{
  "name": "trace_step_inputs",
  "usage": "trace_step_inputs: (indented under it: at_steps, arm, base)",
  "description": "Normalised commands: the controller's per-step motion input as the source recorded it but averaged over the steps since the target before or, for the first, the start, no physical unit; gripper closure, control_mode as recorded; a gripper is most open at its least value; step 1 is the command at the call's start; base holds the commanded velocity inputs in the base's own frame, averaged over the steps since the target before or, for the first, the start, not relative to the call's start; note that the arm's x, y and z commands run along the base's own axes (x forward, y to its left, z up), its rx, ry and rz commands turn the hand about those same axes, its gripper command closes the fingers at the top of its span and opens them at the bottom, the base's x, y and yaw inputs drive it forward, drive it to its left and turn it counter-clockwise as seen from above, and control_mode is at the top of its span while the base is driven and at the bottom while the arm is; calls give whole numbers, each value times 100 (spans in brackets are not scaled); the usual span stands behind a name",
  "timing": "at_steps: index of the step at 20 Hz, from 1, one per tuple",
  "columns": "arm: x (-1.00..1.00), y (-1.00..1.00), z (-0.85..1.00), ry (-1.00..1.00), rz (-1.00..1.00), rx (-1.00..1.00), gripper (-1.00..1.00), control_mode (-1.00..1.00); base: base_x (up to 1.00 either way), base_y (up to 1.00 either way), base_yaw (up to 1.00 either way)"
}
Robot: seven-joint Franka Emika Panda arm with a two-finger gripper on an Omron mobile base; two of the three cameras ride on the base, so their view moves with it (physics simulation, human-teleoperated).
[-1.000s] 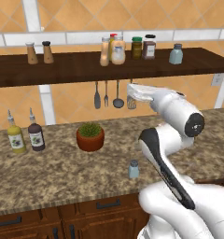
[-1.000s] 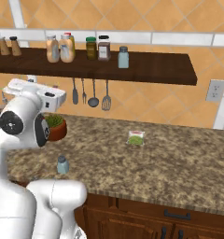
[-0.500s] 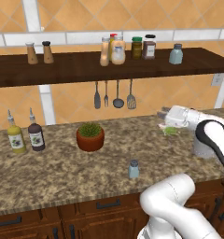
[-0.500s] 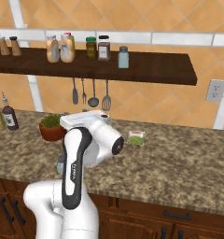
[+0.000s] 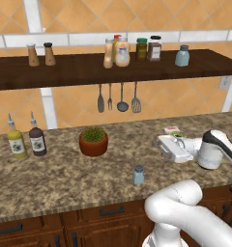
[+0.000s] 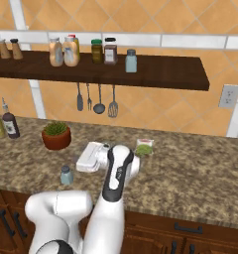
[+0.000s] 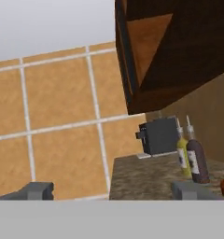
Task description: Put the shaker and condiment bottle from the counter next to their counterparts in the cabinet.
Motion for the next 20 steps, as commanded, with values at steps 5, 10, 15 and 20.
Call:
trace_step_inputs:
  at_steps: [5, 10, 15, 20]
  arm:
    - [-7, -48, -14, 1, 59, -26, -100, -100]
    - [-34, -10, -20, -2, 26, -27, -100, -100]
    - [0, 3, -33, -15, -1, -14, -100, -100]
    - [0, -2, -46, -15, -46, 6, -100, -100]
  base:
    - [0, 0, 0]
    - [0, 0, 0]
    - [0, 0, 0]
    - [0, 0, 0]
